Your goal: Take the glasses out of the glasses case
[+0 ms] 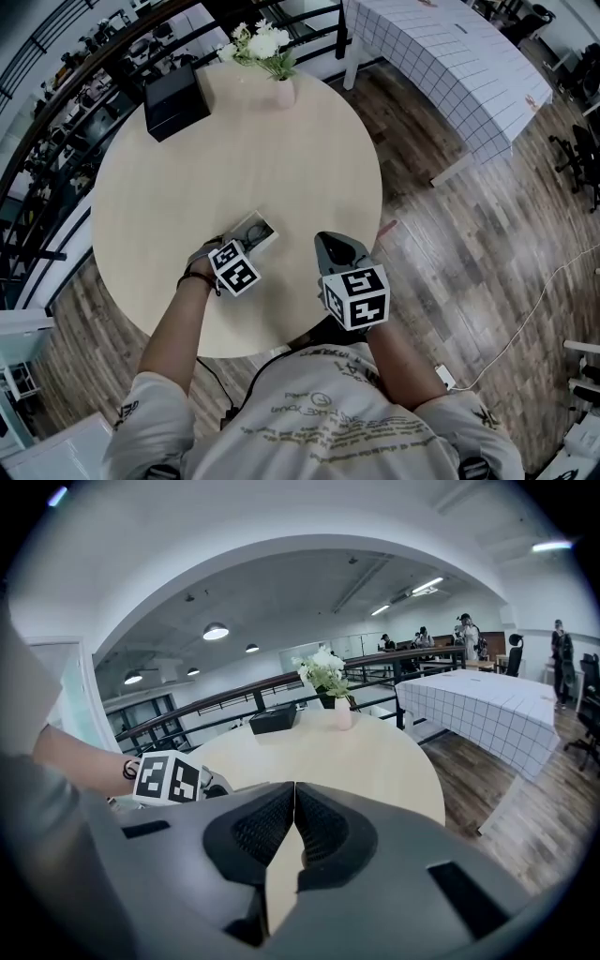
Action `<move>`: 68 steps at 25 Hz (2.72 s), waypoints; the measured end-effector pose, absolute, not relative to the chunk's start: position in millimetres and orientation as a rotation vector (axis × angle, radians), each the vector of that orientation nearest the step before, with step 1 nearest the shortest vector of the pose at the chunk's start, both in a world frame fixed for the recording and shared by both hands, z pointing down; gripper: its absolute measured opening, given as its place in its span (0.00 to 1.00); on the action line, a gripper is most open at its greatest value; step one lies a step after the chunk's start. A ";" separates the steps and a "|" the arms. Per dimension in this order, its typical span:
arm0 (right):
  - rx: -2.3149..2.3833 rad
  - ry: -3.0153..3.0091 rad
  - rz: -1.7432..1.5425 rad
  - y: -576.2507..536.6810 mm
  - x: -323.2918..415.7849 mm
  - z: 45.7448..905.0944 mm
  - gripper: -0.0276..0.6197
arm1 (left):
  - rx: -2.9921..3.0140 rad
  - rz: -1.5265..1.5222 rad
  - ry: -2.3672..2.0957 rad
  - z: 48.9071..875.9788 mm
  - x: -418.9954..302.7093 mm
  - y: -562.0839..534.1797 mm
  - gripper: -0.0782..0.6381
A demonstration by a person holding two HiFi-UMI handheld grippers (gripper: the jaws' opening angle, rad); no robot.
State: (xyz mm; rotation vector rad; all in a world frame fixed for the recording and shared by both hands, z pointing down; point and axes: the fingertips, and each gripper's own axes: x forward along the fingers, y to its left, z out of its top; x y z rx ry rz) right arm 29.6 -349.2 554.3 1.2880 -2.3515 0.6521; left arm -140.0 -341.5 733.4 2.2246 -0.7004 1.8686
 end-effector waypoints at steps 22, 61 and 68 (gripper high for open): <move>1.256 -2.367 0.598 -334.5 18.4 549.6 0.07 | 2.253 1.683 -0.825 707.3 -141.2 -338.8 0.15; 1.248 -2.758 0.393 -249.8 -131.9 447.5 0.06 | 2.146 0.354 -1.931 461.6 -231.7 -227.0 0.15; 1.190 -2.787 0.372 -237.3 -160.6 444.4 0.06 | 2.045 0.294 -2.058 455.8 -267.9 -207.6 0.15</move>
